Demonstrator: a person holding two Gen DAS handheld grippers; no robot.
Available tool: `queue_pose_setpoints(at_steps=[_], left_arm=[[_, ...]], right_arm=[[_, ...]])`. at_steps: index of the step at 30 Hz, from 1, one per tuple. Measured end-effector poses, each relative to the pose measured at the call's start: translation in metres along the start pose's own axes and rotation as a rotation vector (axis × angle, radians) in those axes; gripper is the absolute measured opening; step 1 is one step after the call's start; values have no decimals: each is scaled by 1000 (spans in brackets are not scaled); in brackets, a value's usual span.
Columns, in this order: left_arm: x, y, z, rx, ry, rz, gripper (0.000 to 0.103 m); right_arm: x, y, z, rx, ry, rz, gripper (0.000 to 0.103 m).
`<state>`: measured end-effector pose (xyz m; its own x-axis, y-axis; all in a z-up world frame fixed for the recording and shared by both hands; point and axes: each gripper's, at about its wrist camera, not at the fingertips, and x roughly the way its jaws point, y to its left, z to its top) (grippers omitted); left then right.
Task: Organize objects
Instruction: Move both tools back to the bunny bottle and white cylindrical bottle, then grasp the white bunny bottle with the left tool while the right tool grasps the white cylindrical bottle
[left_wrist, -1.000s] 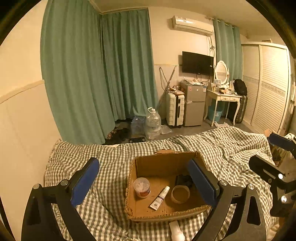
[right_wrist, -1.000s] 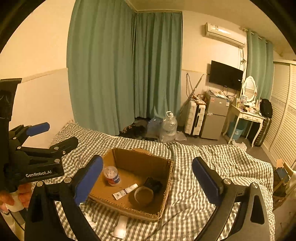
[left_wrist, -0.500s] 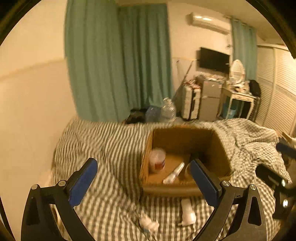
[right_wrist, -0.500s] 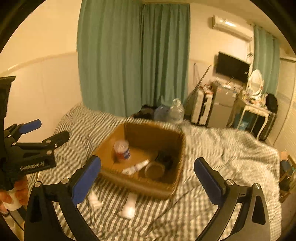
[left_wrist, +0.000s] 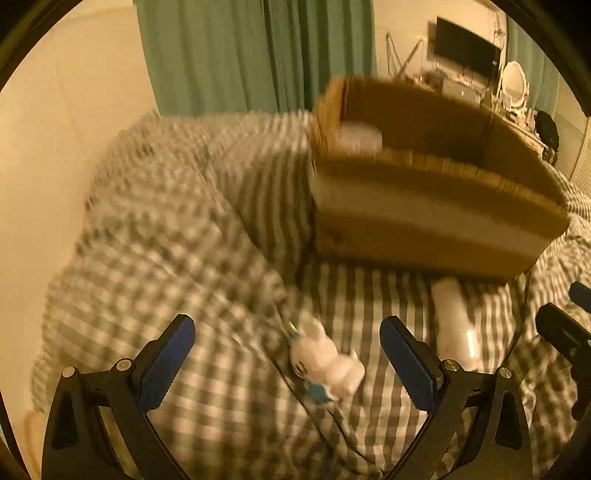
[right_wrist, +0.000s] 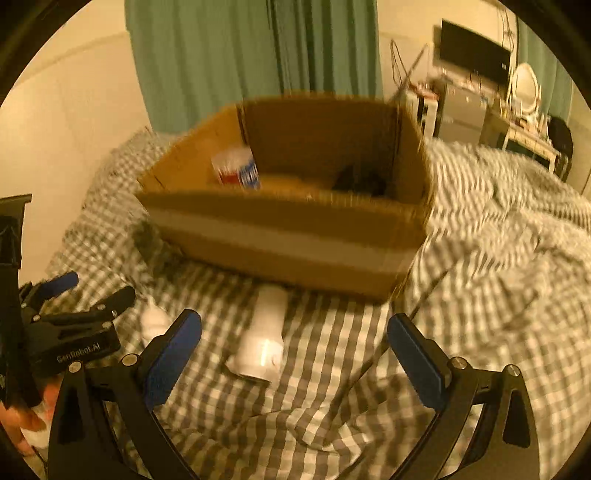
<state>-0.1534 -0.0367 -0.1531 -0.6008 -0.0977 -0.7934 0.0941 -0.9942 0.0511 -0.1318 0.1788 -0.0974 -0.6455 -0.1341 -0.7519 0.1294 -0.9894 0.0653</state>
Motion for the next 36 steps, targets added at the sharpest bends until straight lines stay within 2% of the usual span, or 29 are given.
queue_pose_setpoints(at_steps=[3, 5, 10, 11, 15, 16, 23, 27, 28, 31, 33, 36], left_arm=[[21, -11, -11, 35, 39, -16, 103], [30, -16, -15, 52, 49, -29, 103], [49, -24, -24, 66, 89, -104, 101], [53, -25, -25, 67, 98, -113, 98], [64, -28, -30, 87, 143, -149, 68], [66, -30, -32, 99, 150, -156, 64], [42, -33, -34, 127, 129, -192, 63], [15, -32, -31, 155, 66, -165, 63], [10, -30, -30, 154, 59, -166, 63], [3, -23, -30, 148, 43, -155, 63], [4, -22, -30, 143, 45, -151, 63], [3, -22, -30, 131, 64, -162, 63]], right_arm=[[23, 0, -12, -1, 40, -16, 100], [36, -3, -18, 0, 76, -8, 96], [54, -7, -25, 22, 127, 8, 95], [57, -5, -26, 16, 132, 6, 95], [62, 0, -27, 2, 153, 10, 92], [64, 0, -28, 3, 157, 13, 92], [75, 1, -28, 22, 186, 35, 83], [89, 11, -26, -5, 212, 35, 78], [94, 14, -26, -15, 224, 32, 74], [106, 20, -28, -34, 252, 24, 71], [110, 23, -28, -47, 257, 15, 66], [108, 24, -31, -59, 253, 22, 46]])
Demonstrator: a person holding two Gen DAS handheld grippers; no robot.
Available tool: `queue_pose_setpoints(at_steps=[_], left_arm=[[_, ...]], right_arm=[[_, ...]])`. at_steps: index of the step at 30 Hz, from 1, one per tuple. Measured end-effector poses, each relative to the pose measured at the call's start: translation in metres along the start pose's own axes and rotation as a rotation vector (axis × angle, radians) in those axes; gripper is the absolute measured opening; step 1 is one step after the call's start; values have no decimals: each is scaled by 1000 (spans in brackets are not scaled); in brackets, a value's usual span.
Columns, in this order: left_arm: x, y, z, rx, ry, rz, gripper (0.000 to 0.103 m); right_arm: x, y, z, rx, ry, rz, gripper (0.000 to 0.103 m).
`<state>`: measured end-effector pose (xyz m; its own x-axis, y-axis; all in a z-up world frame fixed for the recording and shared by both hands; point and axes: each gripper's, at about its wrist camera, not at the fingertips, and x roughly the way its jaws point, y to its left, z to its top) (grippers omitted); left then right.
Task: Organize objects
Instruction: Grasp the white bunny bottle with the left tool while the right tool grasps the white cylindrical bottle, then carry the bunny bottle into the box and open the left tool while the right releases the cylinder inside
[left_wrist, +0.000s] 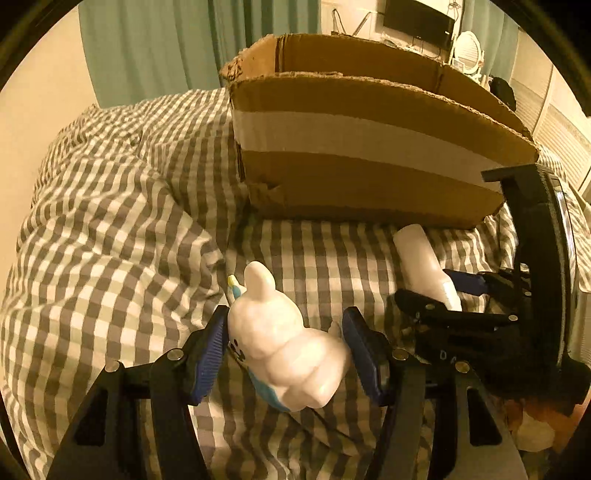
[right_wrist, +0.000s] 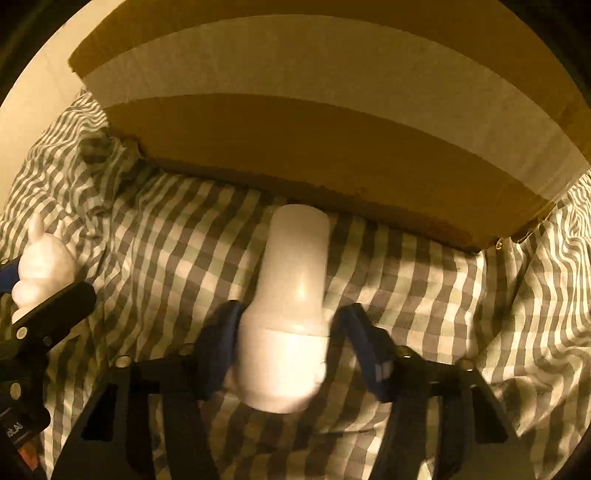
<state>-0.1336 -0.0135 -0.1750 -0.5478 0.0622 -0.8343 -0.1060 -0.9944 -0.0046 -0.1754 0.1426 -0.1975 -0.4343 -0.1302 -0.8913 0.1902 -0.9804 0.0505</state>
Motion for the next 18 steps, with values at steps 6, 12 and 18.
queue_pose_setpoints(at_steps=[6, 12, 18], left_arm=[[-9, -5, -3, 14, -7, 6, 63], [-32, -21, -14, 58, -32, 10, 63], [-54, -32, -24, 82, -59, -2, 63]], right_arm=[[-23, 0, -18, -12, -12, 12, 43], [-66, 0, -36, -14, -67, -5, 43], [-105, -1, -63, -14, -89, 8, 43]])
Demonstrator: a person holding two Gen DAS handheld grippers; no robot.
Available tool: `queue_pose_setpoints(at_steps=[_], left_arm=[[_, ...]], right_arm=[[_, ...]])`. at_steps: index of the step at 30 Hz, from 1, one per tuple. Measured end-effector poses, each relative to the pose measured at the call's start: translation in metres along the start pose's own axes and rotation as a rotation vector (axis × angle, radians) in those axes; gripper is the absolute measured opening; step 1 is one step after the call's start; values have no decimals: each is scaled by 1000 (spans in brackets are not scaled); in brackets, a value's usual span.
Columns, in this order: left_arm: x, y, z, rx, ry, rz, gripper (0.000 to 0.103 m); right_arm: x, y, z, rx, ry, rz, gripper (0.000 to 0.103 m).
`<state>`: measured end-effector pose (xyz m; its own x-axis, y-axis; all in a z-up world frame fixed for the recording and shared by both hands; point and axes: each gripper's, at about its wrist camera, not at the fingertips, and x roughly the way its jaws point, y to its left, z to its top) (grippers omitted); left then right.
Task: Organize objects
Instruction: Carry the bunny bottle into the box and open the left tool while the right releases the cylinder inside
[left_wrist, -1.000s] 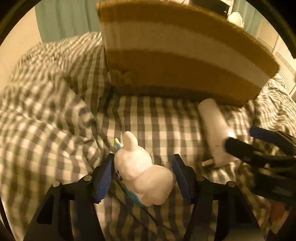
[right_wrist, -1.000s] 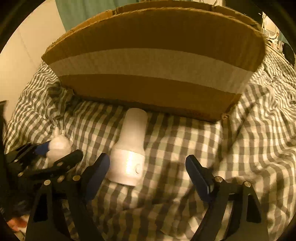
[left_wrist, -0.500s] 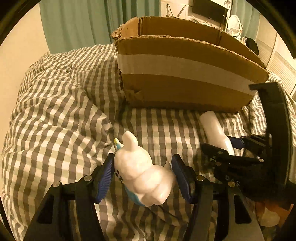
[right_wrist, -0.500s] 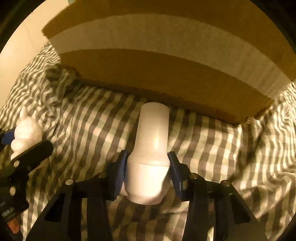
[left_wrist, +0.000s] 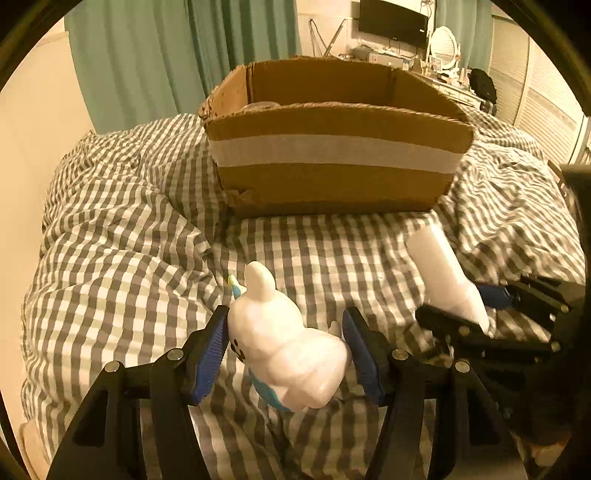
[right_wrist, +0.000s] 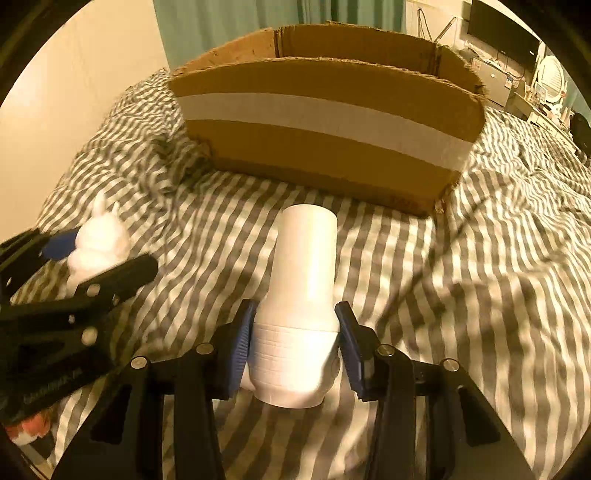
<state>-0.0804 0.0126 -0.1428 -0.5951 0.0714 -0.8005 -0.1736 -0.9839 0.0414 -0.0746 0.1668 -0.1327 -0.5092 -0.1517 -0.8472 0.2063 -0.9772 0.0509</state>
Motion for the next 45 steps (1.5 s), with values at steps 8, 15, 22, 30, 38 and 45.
queue_pose_setpoints(at_steps=[8, 15, 22, 30, 38, 45], left_arm=[[-44, -9, -5, 17, -79, -15, 63], [-93, -19, 7, 34, -191, -18, 63], [-133, -26, 36, 63, -310, -8, 63], [-145, -29, 93, 104, -416, 22, 63], [-99, -15, 169, 96, -413, 51, 63], [-24, 6, 229, 58, -321, 36, 63]], right_arm=[[-48, 4, -21, 20, -71, -8, 43], [-100, 22, -7, -4, -194, -38, 43], [-149, 27, 20, -52, -309, -68, 43], [-165, 19, 75, -91, -380, -82, 43], [-146, -16, 150, -66, -400, -99, 43], [-81, -49, 216, -36, -344, -71, 43]])
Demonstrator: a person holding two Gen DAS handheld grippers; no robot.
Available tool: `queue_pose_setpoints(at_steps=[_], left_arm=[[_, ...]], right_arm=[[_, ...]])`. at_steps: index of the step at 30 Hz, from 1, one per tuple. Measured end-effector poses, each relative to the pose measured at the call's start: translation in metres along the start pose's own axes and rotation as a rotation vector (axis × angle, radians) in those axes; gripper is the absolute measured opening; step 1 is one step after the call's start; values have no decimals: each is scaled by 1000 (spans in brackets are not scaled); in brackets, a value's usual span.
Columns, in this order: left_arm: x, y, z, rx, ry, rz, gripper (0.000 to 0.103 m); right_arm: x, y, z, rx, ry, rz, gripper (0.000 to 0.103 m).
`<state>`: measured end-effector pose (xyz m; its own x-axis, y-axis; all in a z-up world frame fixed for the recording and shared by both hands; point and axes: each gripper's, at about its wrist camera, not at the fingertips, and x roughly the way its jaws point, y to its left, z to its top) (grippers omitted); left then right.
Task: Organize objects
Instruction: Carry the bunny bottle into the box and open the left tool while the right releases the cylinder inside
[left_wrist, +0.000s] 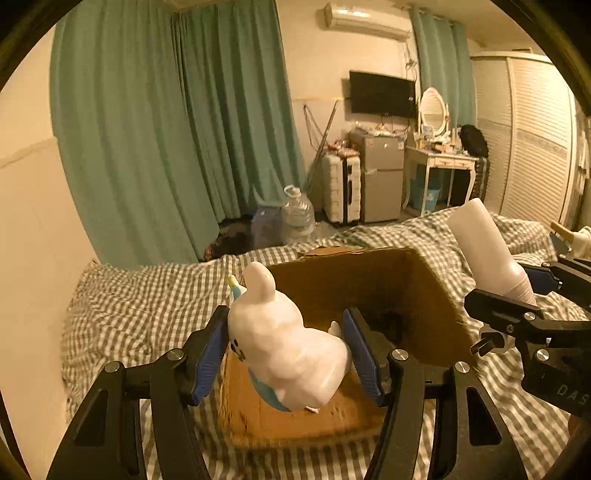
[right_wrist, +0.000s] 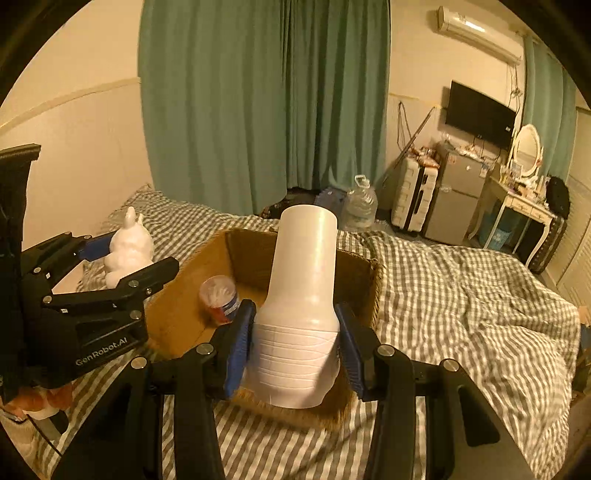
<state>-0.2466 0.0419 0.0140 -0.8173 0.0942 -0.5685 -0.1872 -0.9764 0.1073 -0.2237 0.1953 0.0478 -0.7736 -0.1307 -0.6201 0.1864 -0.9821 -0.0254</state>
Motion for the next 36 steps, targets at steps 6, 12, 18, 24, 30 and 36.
queue_pose_setpoints(at_steps=[6, 12, 18, 24, 30, 36], left_arm=[[75, 5, 9, -12, 90, -34, 63], [122, 4, 8, 16, 159, -61, 63], [155, 5, 6, -28, 234, -128, 63], [159, 5, 5, -30, 235, -145, 79], [136, 8, 16, -46, 172, -90, 92], [88, 14, 35, -42, 94, -50, 92]], right_arm=[[83, -20, 16, 23, 85, 39, 43], [145, -28, 11, 9, 178, 54, 43], [173, -25, -2, -22, 235, 79, 43], [168, -23, -8, -58, 246, 82, 46], [142, -17, -9, -84, 204, 55, 73], [112, -18, -4, -71, 184, 18, 80]])
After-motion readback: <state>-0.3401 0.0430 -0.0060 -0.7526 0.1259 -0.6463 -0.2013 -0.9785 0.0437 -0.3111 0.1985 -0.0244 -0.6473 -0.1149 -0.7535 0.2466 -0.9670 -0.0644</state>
